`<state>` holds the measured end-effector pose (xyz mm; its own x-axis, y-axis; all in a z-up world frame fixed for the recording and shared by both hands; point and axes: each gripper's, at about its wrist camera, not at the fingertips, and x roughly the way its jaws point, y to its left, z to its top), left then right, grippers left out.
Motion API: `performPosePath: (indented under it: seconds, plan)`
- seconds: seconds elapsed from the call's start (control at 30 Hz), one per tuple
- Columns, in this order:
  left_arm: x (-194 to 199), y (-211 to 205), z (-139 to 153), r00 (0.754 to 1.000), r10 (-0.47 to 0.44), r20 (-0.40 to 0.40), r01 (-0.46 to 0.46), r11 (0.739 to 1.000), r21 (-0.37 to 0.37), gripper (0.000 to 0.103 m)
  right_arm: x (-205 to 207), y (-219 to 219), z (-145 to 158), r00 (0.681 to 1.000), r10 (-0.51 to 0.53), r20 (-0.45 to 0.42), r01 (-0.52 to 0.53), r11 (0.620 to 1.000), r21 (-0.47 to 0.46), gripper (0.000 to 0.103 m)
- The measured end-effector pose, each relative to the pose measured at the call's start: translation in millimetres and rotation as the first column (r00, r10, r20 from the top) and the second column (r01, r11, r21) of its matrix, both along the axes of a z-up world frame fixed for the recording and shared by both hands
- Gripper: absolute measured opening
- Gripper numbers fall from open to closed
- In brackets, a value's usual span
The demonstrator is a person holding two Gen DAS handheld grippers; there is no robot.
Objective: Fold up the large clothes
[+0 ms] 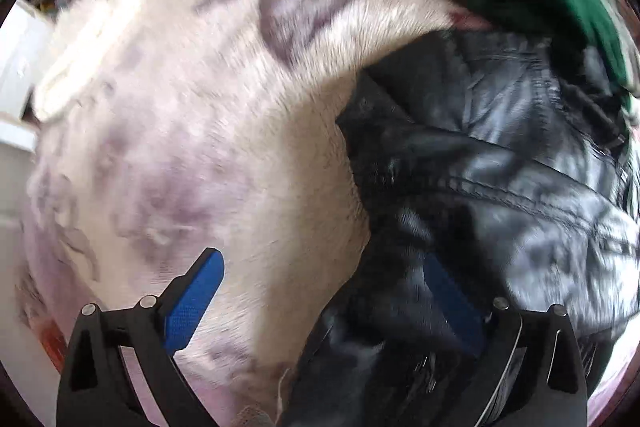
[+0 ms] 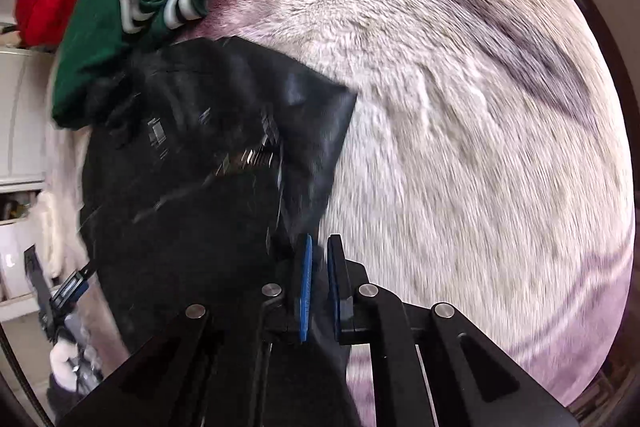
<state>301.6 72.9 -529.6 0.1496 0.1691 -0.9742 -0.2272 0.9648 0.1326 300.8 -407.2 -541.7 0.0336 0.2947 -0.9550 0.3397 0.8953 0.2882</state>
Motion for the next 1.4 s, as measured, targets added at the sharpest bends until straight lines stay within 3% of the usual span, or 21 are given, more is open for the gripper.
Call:
performPosePath:
  seconds: [0.03,0.07,0.1,0.17,0.2,0.27,0.3,0.37,0.43,0.53,0.6,0.7,0.73,0.77,0.83,0.9,0.93,0.97,1.1,1.2,1.4]
  plan:
    - [-9.9,-1.6,9.5,1.0,-0.013,0.021,0.013,1.0,0.01,0.103,-8.5,5.9,0.6,1.0,0.023,-0.018,-0.023,1.0,-0.008,0.035]
    - [-21.7,-2.8,16.2,0.999,-0.028,0.028,0.028,0.999,0.026,0.103,-18.7,17.4,-4.4,0.996,0.069,-0.054,-0.07,0.997,-0.016,0.052]
    - [-29.8,-3.8,17.5,0.999,-0.036,0.026,0.035,0.999,0.035,0.103,-24.9,27.7,-12.1,0.991,0.106,-0.084,-0.108,0.994,-0.027,0.053]
    - [-43.0,-7.4,8.5,0.999,-0.05,-0.001,0.05,0.998,0.03,0.103,-29.1,37.0,-22.3,0.985,0.133,-0.11,-0.137,0.99,-0.038,0.053]
    - [-49.0,-9.4,-1.7,0.997,-0.066,-0.037,0.067,0.997,0.029,0.103,-31.6,51.7,-45.2,0.977,0.151,-0.152,-0.157,0.987,-0.027,0.053]
    - [-49.6,-18.7,-23.8,0.992,-0.087,-0.087,0.092,0.994,0.065,0.103,-26.9,66.1,-60.3,0.975,0.157,-0.159,-0.174,0.98,-0.096,0.052]
    - [-52.2,-19.8,-36.4,0.989,-0.096,-0.111,0.109,0.988,0.11,0.103,-24.4,68.5,-59.3,0.978,0.15,-0.142,-0.167,0.979,-0.115,0.046]
    - [-50.5,-11.9,-52.5,0.988,-0.09,-0.123,0.108,0.983,0.148,0.103,-19.2,62.3,-50.8,0.992,0.079,-0.094,-0.095,0.978,-0.184,0.032]
    - [-48.5,-0.5,-56.5,0.992,-0.044,-0.119,0.056,0.994,0.093,0.103,-14.8,47.4,-42.3,0.998,0.001,-0.056,-0.012,0.98,-0.199,0.03]
    - [-48.3,9.3,-54.8,0.993,-0.014,-0.116,0.02,0.999,0.046,0.103,-10.2,46.8,-41.7,0.998,0.017,-0.053,-0.029,0.969,-0.244,0.03]
    - [-50.5,14.6,-54.6,0.993,0.011,-0.121,-0.01,1.0,0.011,0.103,-7.6,46.8,-46.9,0.997,-0.012,-0.078,-0.006,0.976,-0.217,0.03]
    - [-51.4,6.5,-43.8,0.993,-0.001,-0.119,0.005,0.999,0.036,0.103,-8.0,51.2,-39.0,0.996,0.002,-0.084,-0.019,0.979,-0.202,0.033]
    - [-48.5,-1.2,-40.2,0.994,-0.02,-0.11,0.027,0.998,0.059,0.103,-5.7,49.6,-30.6,0.995,0.071,-0.074,-0.085,0.973,-0.215,0.033]
    - [-46.0,-7.0,-37.5,0.995,-0.037,-0.097,0.045,0.996,0.083,0.103,-5.3,71.6,-21.8,0.966,0.25,-0.066,-0.259,0.93,-0.26,0.033]
    - [-41.3,-16.5,-36.0,0.996,-0.061,-0.069,0.068,0.991,0.112,0.103,-1.6,83.0,-26.5,0.935,0.342,-0.094,-0.353,0.88,-0.317,0.034]
    - [-33.7,-19.5,-43.2,0.995,-0.061,-0.075,0.071,0.986,0.152,0.103,1.3,83.0,-30.0,0.934,0.343,-0.102,-0.357,0.877,-0.321,0.034]
    - [-30.2,-19.8,-47.7,0.995,-0.054,-0.083,0.066,0.987,0.147,0.103,5.4,79.8,-34.3,0.939,0.326,-0.105,-0.343,0.883,-0.321,0.034]
    - [-28.2,-16.1,-52.7,0.995,-0.036,-0.091,0.046,0.992,0.119,0.103,16.4,66.8,-31.8,0.968,0.241,-0.067,-0.25,0.908,-0.337,0.034]
    - [-28.3,-11.4,-50.5,0.996,-0.031,-0.081,0.038,0.996,0.08,0.103,19.7,57.7,-22.1,0.988,0.146,-0.046,-0.153,0.913,-0.378,0.036]
    - [-29.2,-20.3,-42.6,0.996,-0.034,-0.084,0.043,0.993,0.106,0.103,15.8,52.4,-21.4,0.983,0.167,-0.081,-0.185,0.907,-0.379,0.047]
    - [-52.8,-49.1,-1.4,0.998,-0.02,-0.052,0.025,0.996,0.083,0.103,-1.0,49.9,6.4,0.977,0.164,-0.139,-0.198,0.936,-0.29,0.052]
